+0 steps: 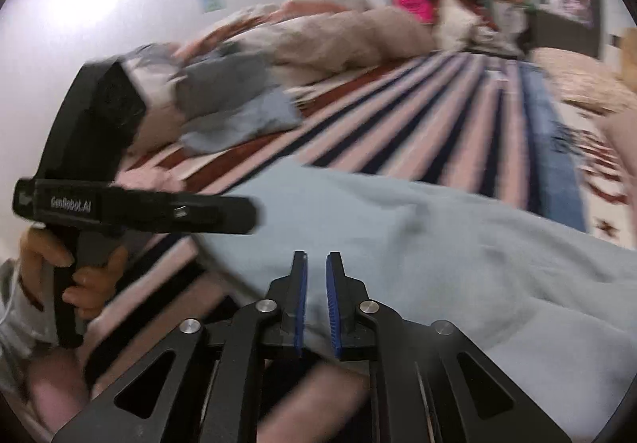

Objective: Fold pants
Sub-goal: 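Grasp the folded sweatpants edge with the right tool and lift it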

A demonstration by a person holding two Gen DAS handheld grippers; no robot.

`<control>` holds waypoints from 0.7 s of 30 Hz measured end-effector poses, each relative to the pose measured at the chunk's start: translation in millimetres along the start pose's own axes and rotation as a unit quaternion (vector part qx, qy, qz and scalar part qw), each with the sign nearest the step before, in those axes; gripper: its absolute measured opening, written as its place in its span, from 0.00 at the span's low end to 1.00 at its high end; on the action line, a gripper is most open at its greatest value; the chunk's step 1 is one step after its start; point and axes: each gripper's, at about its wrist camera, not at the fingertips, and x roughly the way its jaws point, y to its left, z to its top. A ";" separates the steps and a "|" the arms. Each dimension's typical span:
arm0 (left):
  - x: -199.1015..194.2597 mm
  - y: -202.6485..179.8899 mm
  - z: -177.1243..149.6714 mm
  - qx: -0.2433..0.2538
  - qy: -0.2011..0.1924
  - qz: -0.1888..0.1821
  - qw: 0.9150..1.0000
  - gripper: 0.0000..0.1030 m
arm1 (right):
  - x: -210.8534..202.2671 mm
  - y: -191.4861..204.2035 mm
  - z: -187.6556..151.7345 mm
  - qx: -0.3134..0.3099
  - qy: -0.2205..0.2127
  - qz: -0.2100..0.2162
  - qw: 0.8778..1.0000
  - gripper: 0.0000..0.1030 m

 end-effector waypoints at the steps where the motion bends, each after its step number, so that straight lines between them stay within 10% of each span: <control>1: 2.6 -3.8 2.3 0.005 0.001 0.001 1.000 0.72 | -6.2 -11.9 -0.1 0.015 0.000 -0.023 1.000 0.26; 3: 12.0 -14.3 8.7 0.012 0.010 -0.007 1.000 0.72 | -20.0 -37.9 -5.4 0.052 -0.006 -0.070 0.996 0.50; 8: 44.4 -38.2 23.2 0.010 0.035 -0.032 0.999 0.72 | -17.6 -71.5 -17.6 0.105 0.010 -0.055 0.993 0.56; 12: 64.8 -54.8 27.0 0.025 0.056 -0.032 0.998 0.72 | -9.3 -67.3 -18.7 0.092 0.002 -0.015 0.996 0.06; 18: 85.5 -61.2 25.0 0.019 0.078 -0.028 0.996 0.68 | -4.8 -56.9 -23.1 0.066 -0.011 0.037 0.997 0.05; 21: 95.2 -66.1 21.9 0.035 0.086 -0.002 0.996 0.47 | -3.7 -53.4 -26.3 0.063 -0.010 0.042 0.997 0.05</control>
